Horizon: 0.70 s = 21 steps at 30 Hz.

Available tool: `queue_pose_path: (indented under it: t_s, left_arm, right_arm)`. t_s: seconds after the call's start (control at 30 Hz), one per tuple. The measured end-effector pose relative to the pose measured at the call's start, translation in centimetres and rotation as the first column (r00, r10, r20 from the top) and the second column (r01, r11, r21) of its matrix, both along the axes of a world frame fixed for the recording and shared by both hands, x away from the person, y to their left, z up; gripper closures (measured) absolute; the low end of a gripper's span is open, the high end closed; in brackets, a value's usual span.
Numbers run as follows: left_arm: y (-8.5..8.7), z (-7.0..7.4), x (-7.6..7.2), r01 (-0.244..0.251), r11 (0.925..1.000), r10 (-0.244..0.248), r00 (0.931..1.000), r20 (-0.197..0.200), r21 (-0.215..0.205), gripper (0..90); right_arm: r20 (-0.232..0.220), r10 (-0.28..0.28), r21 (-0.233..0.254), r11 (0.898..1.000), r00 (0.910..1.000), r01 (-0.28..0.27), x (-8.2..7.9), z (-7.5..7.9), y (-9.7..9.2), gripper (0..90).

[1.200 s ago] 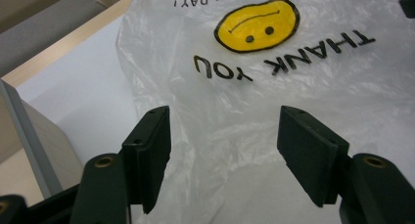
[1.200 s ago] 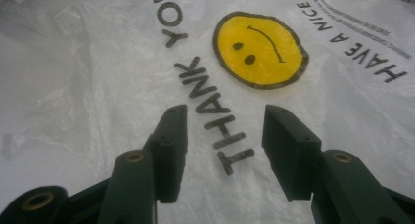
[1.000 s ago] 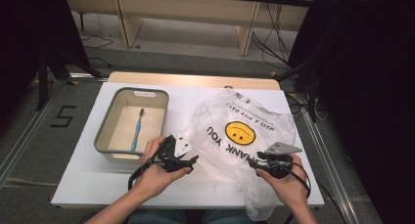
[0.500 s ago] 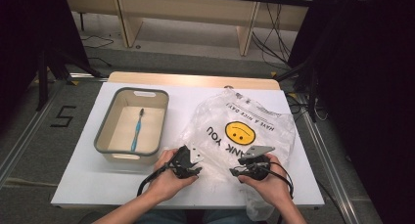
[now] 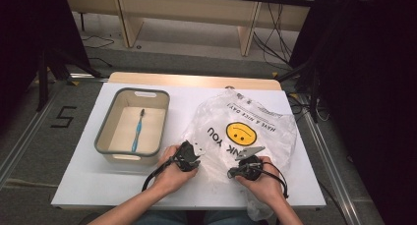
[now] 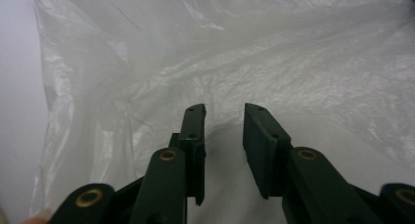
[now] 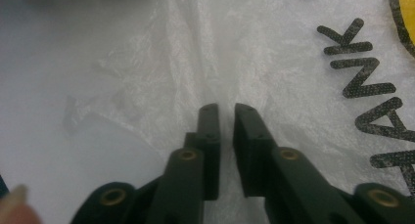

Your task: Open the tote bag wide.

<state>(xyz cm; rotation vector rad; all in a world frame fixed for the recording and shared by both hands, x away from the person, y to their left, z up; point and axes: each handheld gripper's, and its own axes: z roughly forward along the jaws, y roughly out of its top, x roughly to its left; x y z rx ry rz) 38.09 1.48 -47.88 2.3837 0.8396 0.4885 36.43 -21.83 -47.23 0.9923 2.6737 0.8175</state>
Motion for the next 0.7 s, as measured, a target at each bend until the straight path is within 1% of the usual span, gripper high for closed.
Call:
queue_pose_path:
  t_s: [0.03, 0.13, 0.17, 0.2, 0.23, 0.27, 0.3, 0.33, 0.37, 0.4, 0.47, 0.5, 0.6, 0.63, 0.7]
  left_arm:
    - [-0.1, 0.0, 0.2, -0.001, 1.0, 0.001, 1.0, -0.003, 0.002, 70.6]
    - [-0.3, -0.1, 0.6, 0.0, 0.9998, 0.0, 0.9999, 0.012, 0.019, 73.1]
    - [-0.3, -0.1, 0.7, -0.006, 0.9999, 0.006, 1.0, 0.004, 0.01, 74.2]
    - [-0.3, -0.1, 0.7, -0.006, 0.9999, 0.006, 1.0, 0.004, 0.01, 75.0]
    - [-0.4, 0.0, 1.1, -0.008, 0.9995, 0.007, 0.9998, 0.02, 0.03, 76.0]
    - [-0.4, 0.0, 1.1, -0.008, 0.9995, 0.007, 0.9998, 0.02, 0.03, 77.9]
    - [-0.4, -0.2, 1.6, -0.017, 0.9984, 0.015, 0.9987, 0.05, 0.054, 78.7]
    - [-0.4, -0.2, 1.6, -0.017, 0.9984, 0.015, 0.9987, 0.05, 0.054, 79.5]
    - [-0.5, -0.2, 2.0, -0.03, 0.9984, 0.027, 0.9982, 0.054, 0.048, 79.6]
    - [-0.6, -0.3, 2.2, -0.031, 0.9981, 0.028, 0.9979, 0.059, 0.053, 79.7]
    - [-0.6, -0.3, 2.4, -0.033, 0.9977, 0.029, 0.9975, 0.065, 0.059, 80.0]
    - [-0.7, -0.3, 2.8, -0.045, 0.9973, 0.04, 0.9965, 0.073, 0.058, 80.3]
    - [-0.8, -0.3, 3.1, -0.053, 0.9967, 0.047, 0.9956, 0.081, 0.062, 80.0]
    - [-0.8, -0.3, 3.2, -0.053, 0.997, 0.048, 0.9954, 0.083, 0.056, 79.7]
    - [-0.8, -0.1, 2.8, -0.042, 0.9987, 0.039, 0.9957, 0.084, 0.031, 77.5]
  right_arm:
    - [-0.004, -0.001, 0.001, 1.0, 1.0, 0.001, 0.1, 0.0, 0.0, 90.0]
    - [-0.013, -0.032, 0.015, 0.999, 0.9994, 0.032, 0.1, -0.1, 0.0, 90.0]
    - [-0.014, -0.045, 0.021, 0.999, 0.9989, 0.046, 0.2, -0.1, 0.1, 90.0]
    - [-0.014, -0.045, 0.021, 0.999, 0.9989, 0.046, 0.2, -0.1, 0.1, 90.0]
    - [-0.019, -0.063, 0.035, 0.997, 0.9978, 0.064, 0.2, -0.1, 0.2, 90.0]
    - [-0.02, -0.07, 0.041, 0.997, 0.9973, 0.071, 0.2, -0.1, 0.3, 90.0]
    - [-0.018, -0.082, 0.044, 0.996, 0.9964, 0.083, 0.2, -0.1, 0.3, 90.0]
    - [-0.014, -0.088, 0.05, 0.995, 0.996, 0.088, 0.2, -0.1, 0.3, 90.0]
    - [-0.02, -0.092, 0.06, 0.994, 0.9955, 0.093, 0.3, 0.0, 0.3, 90.0]
    - [-0.019, -0.101, 0.069, 0.992, 0.9947, 0.102, 0.3, 0.0, 0.3, 90.0]
    - [-0.017, -0.102, 0.076, 0.992, 0.9946, 0.104, 0.4, -0.1, 0.3, 90.0]
    - [-0.021, -0.113, 0.089, 0.989, 0.9933, 0.115, 0.4, -0.1, 0.3, 90.0]
    - [-0.019, -0.115, 0.102, 0.988, 0.9932, 0.116, 0.4, -0.1, 0.3, 90.0]
    - [-0.007, -0.125, 0.113, 0.986, 0.9922, 0.124, 0.4, 0.0, 0.3, 90.0]
    - [0.014, -0.132, 0.131, 0.983, 0.9912, 0.129, 0.3, 0.2, 0.3, 90.0]
